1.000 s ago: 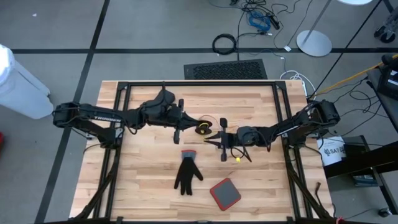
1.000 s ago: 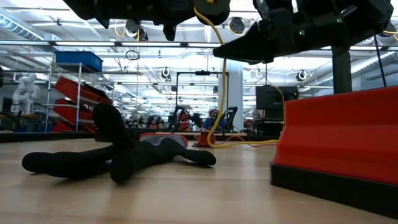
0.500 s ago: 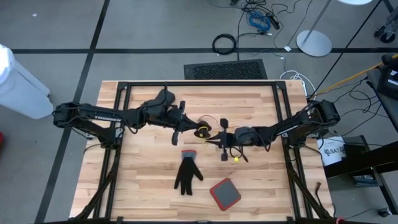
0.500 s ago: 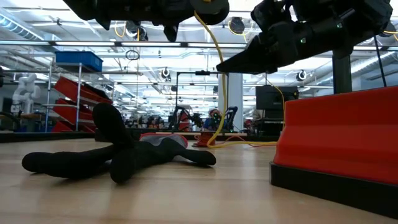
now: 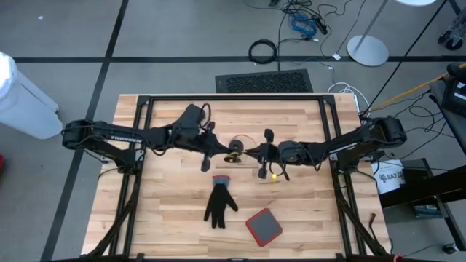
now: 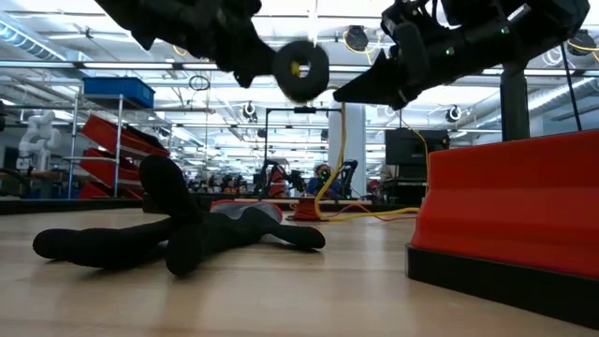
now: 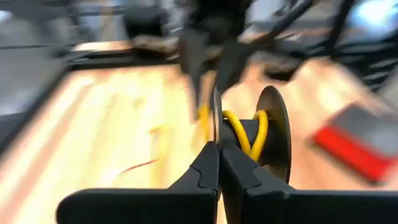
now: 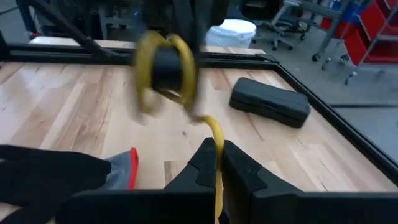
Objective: Coil cords
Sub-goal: Coil the yellow wire onto the black spool
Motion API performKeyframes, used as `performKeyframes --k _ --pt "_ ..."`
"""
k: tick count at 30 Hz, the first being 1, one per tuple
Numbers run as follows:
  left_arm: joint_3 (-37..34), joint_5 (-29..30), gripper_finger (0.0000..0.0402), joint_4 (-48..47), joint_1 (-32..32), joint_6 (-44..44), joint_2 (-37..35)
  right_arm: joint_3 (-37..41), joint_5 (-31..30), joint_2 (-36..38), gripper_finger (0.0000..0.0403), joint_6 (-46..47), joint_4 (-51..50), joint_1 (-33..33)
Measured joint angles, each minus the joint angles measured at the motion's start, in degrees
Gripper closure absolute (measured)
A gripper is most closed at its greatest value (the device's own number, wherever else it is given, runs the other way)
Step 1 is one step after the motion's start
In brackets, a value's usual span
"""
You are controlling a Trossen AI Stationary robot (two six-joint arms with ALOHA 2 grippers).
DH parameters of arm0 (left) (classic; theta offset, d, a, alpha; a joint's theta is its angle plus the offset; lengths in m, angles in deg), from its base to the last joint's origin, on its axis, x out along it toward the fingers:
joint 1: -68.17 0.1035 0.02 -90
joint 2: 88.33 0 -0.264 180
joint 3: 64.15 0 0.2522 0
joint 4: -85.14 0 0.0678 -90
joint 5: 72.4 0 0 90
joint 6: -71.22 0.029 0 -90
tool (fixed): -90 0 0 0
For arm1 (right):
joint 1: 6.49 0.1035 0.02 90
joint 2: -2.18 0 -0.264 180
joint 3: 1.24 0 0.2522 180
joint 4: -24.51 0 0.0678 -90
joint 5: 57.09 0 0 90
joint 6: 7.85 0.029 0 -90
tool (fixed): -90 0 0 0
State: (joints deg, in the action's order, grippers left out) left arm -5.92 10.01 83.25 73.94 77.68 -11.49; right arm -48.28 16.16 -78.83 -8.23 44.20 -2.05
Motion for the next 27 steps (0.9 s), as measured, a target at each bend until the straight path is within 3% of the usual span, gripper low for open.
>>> performKeyframes --k 9,15,27 --pt "0.0 21.2 0.0401 1.1 -4.8 8.0 0.3 0.0 0.0 1.5 0.0403 5.1 -0.3 -0.6" --pt "0.1 29.4 0.0401 1.8 -6.9 12.4 3.6 0.0 0.1 1.5 0.0403 6.6 2.3 -1.3" --pt "2.8 44.3 0.0401 17.2 -8.5 16.8 15.1 -3.6 -0.4 1.4 0.0403 7.3 -0.1 -1.9"
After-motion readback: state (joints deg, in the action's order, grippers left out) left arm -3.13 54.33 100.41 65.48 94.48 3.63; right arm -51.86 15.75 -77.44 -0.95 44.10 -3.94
